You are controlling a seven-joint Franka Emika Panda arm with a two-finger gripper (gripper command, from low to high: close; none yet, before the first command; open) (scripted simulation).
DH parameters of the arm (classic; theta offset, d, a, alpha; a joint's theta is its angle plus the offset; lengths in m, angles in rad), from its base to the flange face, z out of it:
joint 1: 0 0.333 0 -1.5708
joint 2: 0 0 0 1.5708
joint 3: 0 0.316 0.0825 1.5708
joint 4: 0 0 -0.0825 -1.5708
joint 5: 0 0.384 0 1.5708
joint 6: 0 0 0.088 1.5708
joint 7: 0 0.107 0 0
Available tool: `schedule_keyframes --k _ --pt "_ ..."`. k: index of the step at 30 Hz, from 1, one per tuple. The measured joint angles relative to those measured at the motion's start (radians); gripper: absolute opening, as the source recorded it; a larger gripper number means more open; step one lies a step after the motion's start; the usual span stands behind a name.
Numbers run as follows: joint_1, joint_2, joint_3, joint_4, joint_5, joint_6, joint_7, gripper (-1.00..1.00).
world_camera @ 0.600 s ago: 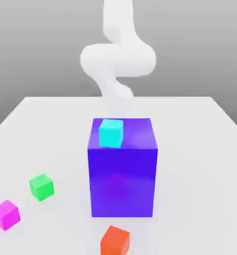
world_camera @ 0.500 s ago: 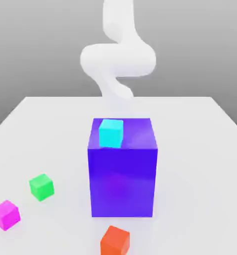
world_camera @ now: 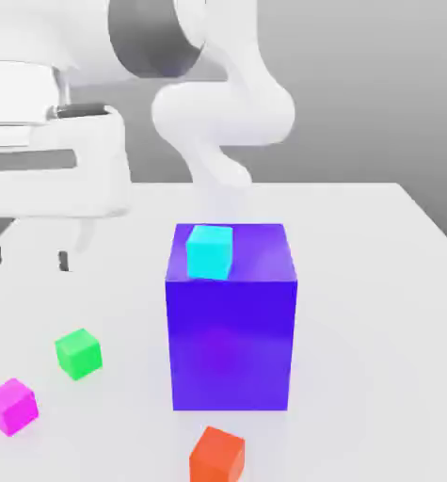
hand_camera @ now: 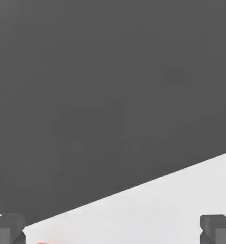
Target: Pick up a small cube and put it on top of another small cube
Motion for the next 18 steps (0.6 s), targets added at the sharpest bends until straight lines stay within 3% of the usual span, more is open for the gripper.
schedule_keyframes --k 9,14,15,18 --pt "-0.118 0.32 -0.054 -0.036 0.058 0.118 -0.047 0.0" --pt "-0.207 0.501 0.036 -0.004 0.163 0.239 -0.127 0.0" --pt "-0.221 0.524 0.054 0.002 0.177 0.256 -0.138 -1.0" --pt "-0.221 0.524 0.054 0.002 0.177 0.256 -0.138 -1.0"
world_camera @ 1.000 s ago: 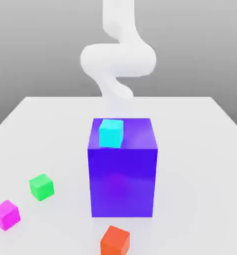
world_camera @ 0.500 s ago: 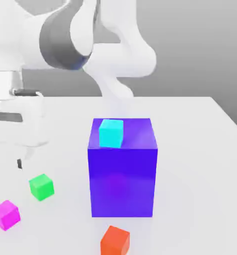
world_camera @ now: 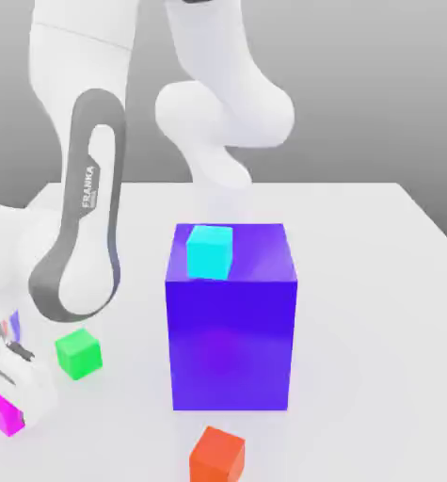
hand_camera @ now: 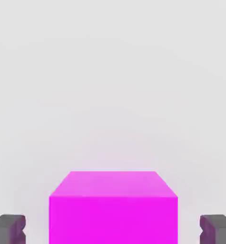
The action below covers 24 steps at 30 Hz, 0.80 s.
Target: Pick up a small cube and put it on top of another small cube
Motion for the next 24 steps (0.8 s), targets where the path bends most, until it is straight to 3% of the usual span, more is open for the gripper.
schedule_keyframes --k 4,9,15,21,24 --pt "0.0 -0.001 0.0 0.0 -0.002 -0.001 0.002 -1.0" --pt "0.063 -0.162 -0.088 -0.048 -0.119 -0.111 0.071 -1.0" --pt "0.04 -0.368 -0.097 -0.225 -0.229 -0.135 -0.19 -1.0" --pt "-0.002 -0.593 -0.11 -0.415 -0.452 -0.142 -0.4 -1.0" --pt "0.003 -0.564 -0.114 -0.448 -0.455 -0.079 -0.466 -1.0"
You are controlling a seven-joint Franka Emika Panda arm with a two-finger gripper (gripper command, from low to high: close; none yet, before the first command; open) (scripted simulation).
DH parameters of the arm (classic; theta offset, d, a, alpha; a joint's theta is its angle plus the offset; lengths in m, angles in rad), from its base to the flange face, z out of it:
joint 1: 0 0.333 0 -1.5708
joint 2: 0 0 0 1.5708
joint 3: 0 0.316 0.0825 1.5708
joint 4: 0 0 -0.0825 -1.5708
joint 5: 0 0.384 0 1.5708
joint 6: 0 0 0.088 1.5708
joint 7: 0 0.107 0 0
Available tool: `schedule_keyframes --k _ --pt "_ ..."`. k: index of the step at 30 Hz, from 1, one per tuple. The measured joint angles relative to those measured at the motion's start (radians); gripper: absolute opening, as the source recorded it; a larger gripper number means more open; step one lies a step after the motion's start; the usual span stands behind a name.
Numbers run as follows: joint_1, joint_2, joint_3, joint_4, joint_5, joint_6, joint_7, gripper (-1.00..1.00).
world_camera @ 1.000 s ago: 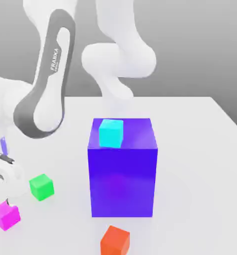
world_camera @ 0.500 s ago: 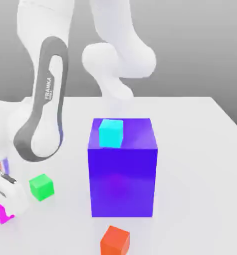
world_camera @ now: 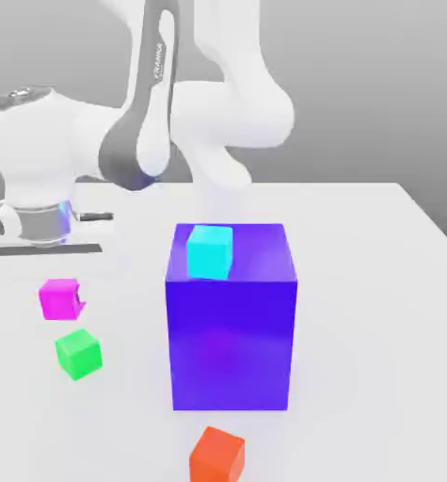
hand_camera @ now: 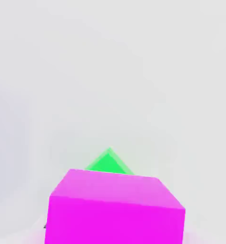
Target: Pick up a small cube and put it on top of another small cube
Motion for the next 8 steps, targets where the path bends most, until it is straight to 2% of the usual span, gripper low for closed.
schedule_keyframes --k 4,5,8 --pt "0.006 0.142 0.036 0.002 0.15 0.131 -0.114 -1.0" --pt "-0.009 0.17 0.058 0.004 0.186 0.156 -0.14 1.0" --pt "-0.009 0.17 0.058 0.004 0.186 0.156 -0.14 1.0"
